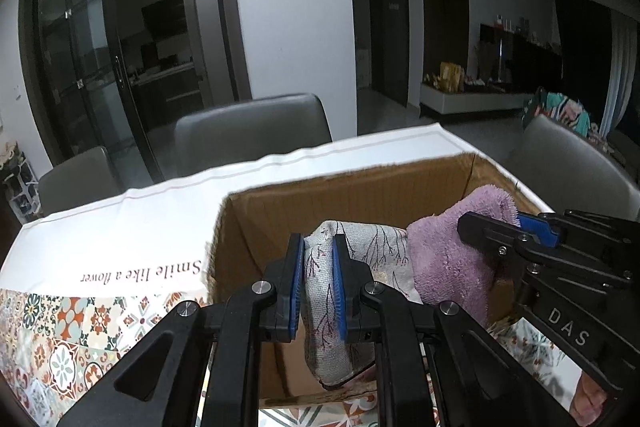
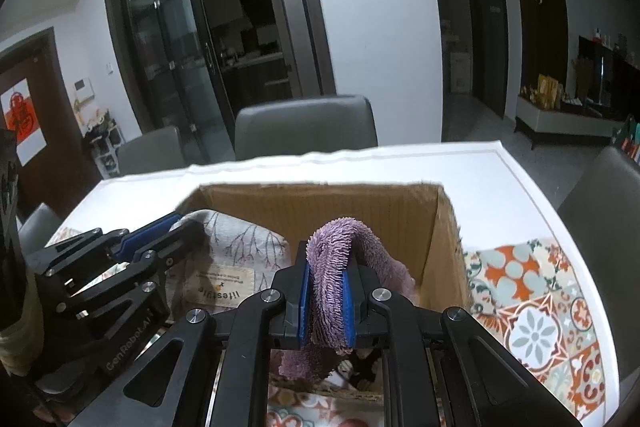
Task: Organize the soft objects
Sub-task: 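Open the left gripper into the box while the right gripper releases the mauve cloth inside, then move both open grippers back to the white cloth and pink hair tie, then grasp the white cloth with the left gripper while the right gripper grasps the pink hair tie, then carry the white cloth with the left gripper while the right gripper carries the pink hair tie over the box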
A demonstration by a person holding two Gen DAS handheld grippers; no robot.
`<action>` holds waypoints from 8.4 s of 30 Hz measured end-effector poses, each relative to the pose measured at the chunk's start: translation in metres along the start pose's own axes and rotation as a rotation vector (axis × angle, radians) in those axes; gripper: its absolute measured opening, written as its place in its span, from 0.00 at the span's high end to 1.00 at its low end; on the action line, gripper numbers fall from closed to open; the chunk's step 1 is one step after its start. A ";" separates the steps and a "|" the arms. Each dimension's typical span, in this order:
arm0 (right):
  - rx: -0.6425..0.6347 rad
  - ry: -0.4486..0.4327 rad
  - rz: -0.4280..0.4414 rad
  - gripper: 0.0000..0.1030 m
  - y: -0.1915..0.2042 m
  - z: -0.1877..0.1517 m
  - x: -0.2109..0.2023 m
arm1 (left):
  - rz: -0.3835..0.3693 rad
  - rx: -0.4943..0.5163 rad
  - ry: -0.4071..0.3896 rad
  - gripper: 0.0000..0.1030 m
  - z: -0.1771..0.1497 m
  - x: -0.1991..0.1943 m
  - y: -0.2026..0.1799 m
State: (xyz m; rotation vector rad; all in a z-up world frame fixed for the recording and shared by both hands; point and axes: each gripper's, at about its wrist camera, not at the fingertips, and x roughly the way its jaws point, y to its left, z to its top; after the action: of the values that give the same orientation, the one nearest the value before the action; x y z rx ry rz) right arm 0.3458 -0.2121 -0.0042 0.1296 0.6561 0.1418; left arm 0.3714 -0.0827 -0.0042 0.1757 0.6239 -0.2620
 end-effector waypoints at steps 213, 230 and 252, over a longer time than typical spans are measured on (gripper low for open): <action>0.093 -0.181 -0.027 0.83 0.078 -0.104 -0.183 | -0.138 -0.050 -0.123 0.90 -0.087 -0.199 0.010; 0.072 -0.251 -0.033 0.83 0.067 -0.059 -0.169 | -0.131 -0.043 -0.185 0.90 -0.043 -0.174 0.013; 0.043 -0.271 -0.045 0.83 0.038 -0.008 -0.125 | -0.105 -0.020 -0.203 0.90 0.002 -0.117 0.005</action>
State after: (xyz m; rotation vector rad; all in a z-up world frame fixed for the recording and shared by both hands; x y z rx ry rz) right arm 0.2394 -0.1959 0.0701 0.1721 0.3919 0.0654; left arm 0.2828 -0.0568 0.0671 0.0953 0.4342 -0.3703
